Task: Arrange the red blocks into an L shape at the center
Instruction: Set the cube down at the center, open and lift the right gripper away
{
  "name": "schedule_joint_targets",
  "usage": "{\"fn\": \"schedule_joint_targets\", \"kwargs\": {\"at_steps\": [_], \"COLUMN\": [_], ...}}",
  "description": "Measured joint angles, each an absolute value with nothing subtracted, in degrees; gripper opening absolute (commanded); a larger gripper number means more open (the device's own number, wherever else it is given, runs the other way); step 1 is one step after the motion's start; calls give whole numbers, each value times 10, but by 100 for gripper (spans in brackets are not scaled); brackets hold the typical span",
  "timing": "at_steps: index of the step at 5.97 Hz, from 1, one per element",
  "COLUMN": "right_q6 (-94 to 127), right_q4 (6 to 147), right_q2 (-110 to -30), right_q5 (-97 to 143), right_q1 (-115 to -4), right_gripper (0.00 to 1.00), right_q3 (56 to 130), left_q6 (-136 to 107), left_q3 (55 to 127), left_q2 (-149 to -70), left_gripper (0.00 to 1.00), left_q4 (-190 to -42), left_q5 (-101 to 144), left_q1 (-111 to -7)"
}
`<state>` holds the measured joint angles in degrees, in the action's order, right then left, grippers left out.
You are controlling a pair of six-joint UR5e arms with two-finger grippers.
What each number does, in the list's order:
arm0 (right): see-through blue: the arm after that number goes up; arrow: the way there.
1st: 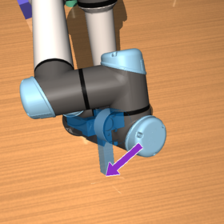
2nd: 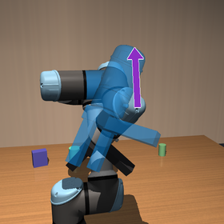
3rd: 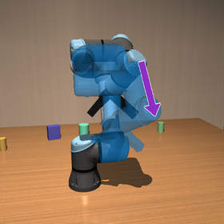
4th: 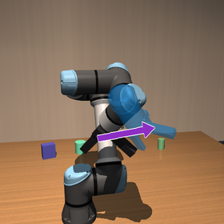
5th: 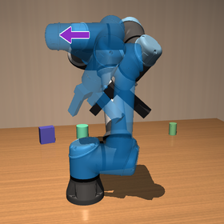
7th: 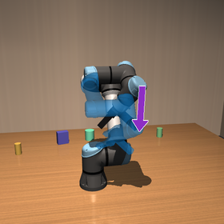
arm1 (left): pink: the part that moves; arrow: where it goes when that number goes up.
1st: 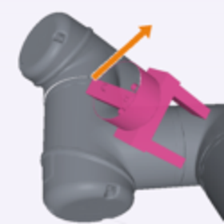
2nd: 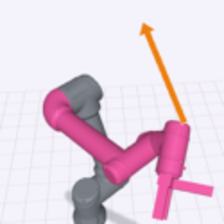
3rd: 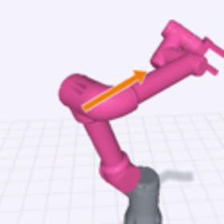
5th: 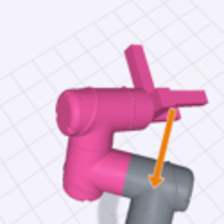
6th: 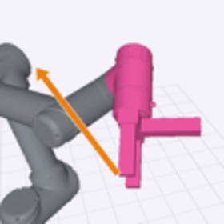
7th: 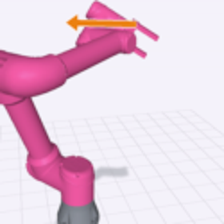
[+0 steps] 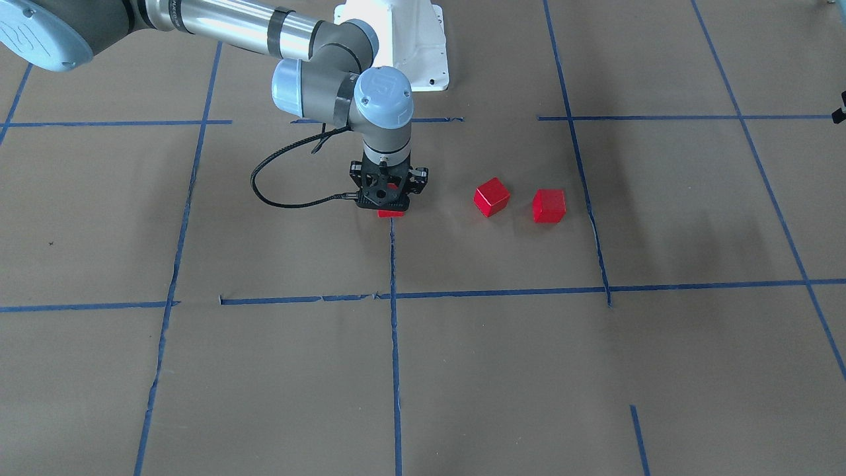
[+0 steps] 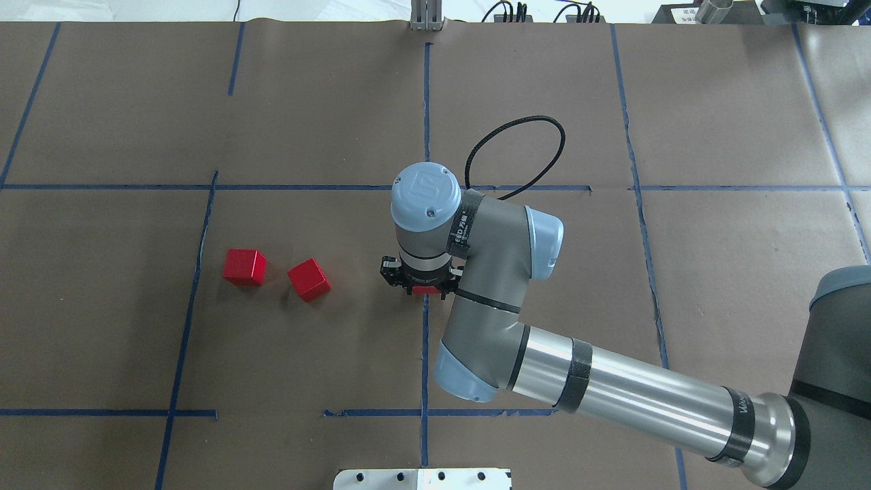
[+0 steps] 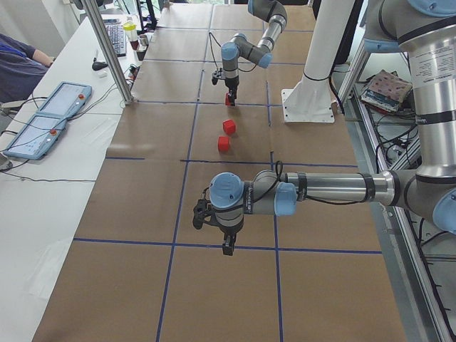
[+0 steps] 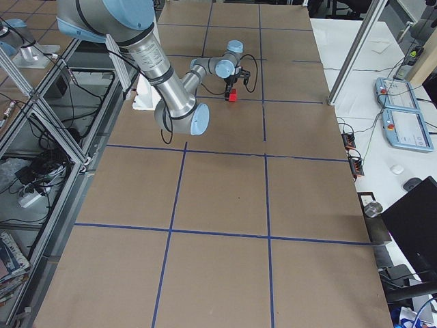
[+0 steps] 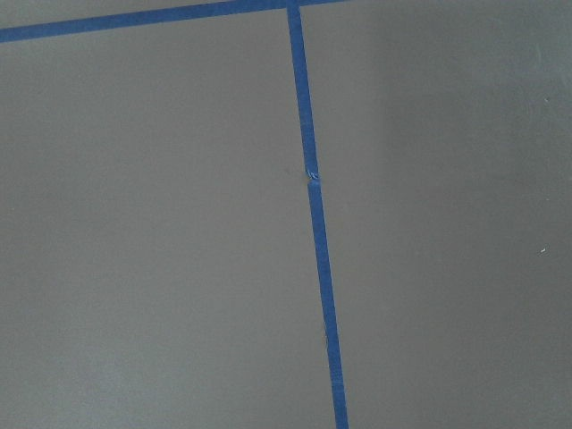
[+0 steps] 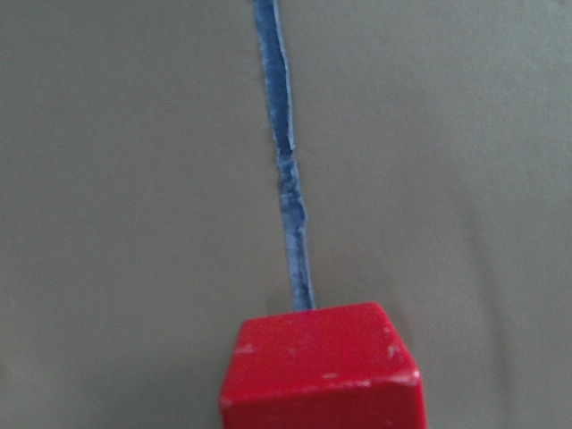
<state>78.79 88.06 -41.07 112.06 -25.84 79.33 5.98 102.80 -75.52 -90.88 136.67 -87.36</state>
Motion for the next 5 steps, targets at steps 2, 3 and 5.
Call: {"fn": "schedule_joint_targets", "kwargs": {"at_steps": [2, 3, 5], "right_q6": [788, 787, 776], "right_q4": [879, 879, 882], "right_q2": [-410, -410, -396], "right_q5": [1120, 1120, 1123], "right_q1": [-256, -255, -273], "right_gripper": [98, 99, 99], "right_q3": [793, 793, 805], "left_q6": [60, 60, 60], "left_q3": [1028, 1028, 1029], "left_q2": [-755, -755, -755], "left_gripper": [100, 100, 100], "left_q4": [-909, -909, -909], "left_q5": [1367, 1367, 1367], "left_q1": [-874, -874, -874]}}
